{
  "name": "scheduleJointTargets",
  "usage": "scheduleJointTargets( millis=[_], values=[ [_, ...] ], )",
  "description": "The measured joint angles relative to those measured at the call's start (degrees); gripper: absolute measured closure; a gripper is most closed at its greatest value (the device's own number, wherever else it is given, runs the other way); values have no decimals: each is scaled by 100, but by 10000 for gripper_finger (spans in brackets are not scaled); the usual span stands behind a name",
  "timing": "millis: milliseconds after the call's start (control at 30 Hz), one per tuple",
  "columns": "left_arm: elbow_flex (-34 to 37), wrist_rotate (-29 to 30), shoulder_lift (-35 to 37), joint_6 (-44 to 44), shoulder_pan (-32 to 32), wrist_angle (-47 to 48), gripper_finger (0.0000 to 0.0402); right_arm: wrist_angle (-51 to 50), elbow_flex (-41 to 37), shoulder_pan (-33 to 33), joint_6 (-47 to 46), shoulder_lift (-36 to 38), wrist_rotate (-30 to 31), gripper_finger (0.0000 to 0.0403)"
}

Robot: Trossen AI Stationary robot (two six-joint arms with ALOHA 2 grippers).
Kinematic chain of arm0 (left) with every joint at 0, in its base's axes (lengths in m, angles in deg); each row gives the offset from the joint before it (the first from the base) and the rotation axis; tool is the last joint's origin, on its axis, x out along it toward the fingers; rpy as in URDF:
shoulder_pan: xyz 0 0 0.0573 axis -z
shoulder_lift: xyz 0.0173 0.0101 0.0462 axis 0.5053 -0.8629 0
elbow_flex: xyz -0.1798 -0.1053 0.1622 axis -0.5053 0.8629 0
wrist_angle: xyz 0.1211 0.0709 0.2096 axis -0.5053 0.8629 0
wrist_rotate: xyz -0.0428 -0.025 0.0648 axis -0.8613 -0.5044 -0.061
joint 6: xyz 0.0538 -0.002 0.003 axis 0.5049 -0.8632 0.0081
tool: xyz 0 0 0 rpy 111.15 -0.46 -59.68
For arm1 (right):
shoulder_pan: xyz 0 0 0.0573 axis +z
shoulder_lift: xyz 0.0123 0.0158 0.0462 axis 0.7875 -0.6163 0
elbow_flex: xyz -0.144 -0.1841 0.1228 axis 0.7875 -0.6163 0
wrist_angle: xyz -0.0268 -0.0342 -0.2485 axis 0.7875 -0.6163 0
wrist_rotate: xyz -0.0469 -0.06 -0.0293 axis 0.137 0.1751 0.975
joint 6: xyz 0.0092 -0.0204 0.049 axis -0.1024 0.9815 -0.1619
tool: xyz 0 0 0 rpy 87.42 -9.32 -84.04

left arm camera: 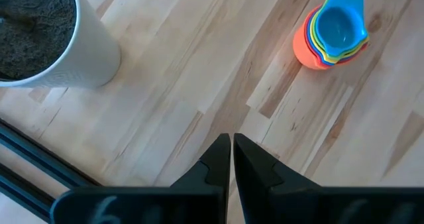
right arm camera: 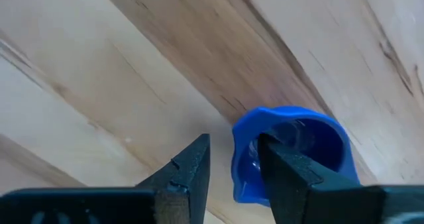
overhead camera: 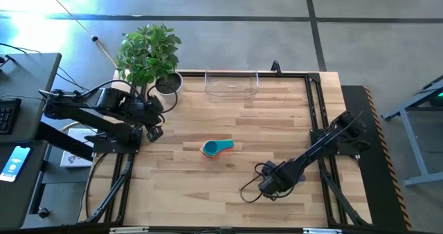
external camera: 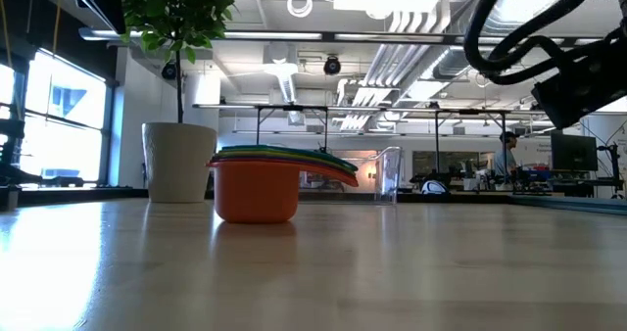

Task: Nest measuring cups in basket
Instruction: Stack the dark blue measuring cup on top of the light blue measuring cup

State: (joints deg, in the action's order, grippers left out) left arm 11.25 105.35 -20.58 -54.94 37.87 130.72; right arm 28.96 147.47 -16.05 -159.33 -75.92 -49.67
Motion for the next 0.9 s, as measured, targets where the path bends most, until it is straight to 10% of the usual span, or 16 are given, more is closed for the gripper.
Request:
scheduleJointTargets(
  millis=[333, 900],
  values=[
    [0, 2, -2, -165, -1, -1, 392, 10, 80, -48, -38, -3, -78, 392],
    [0, -22, 0, -948, 2, 2, 392, -1140, 1787, -1129, 588, -3, 445, 400]
  ],
)
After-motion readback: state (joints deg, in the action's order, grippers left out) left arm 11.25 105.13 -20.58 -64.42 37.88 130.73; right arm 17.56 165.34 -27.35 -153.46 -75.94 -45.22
